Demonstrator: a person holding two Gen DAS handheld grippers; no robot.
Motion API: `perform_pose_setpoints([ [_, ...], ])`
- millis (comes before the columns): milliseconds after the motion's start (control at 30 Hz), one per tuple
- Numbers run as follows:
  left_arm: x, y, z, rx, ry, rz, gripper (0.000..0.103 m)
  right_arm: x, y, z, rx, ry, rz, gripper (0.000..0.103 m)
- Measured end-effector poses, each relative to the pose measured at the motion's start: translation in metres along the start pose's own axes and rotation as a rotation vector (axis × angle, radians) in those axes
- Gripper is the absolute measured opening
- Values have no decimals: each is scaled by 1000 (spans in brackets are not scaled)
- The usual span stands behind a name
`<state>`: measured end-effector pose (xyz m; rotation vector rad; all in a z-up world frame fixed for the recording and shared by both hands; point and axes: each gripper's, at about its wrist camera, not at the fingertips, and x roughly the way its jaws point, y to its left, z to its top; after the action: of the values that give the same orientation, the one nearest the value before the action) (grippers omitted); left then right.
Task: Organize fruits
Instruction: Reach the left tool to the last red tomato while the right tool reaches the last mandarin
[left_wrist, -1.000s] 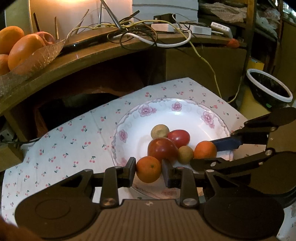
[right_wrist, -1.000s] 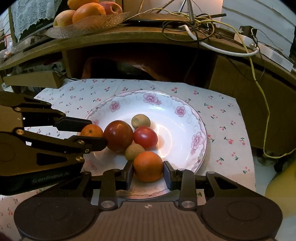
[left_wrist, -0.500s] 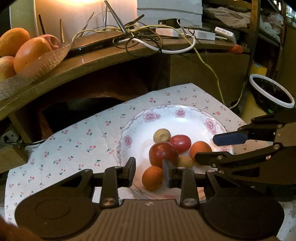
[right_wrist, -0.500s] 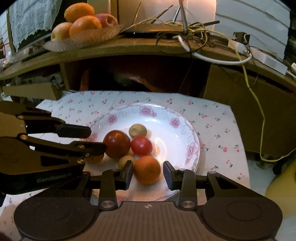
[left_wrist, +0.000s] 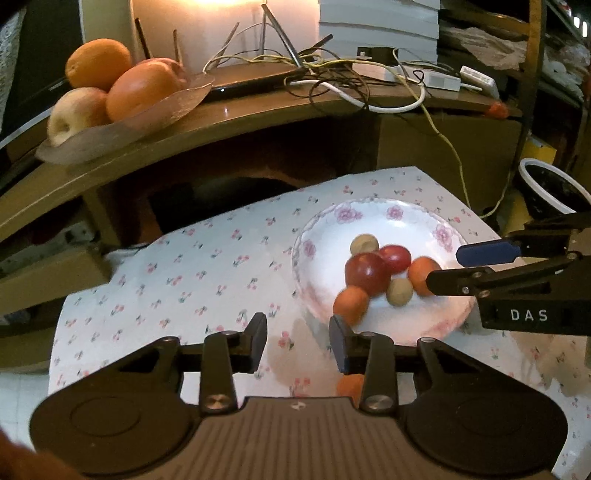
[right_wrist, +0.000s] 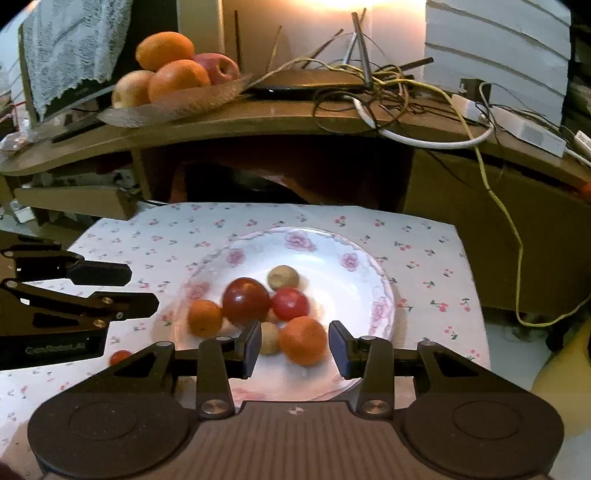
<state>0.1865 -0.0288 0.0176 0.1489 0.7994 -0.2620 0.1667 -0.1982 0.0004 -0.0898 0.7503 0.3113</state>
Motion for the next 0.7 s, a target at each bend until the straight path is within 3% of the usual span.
perform_pose_setpoints([
  [300, -26, 0, -27, -24, 50, -13, 48, -15, 30, -11, -27, 32, 75, 43],
  [700, -32, 6, -33, -22, 62, -20, 50, -23, 52, -26, -3, 73, 92, 50],
])
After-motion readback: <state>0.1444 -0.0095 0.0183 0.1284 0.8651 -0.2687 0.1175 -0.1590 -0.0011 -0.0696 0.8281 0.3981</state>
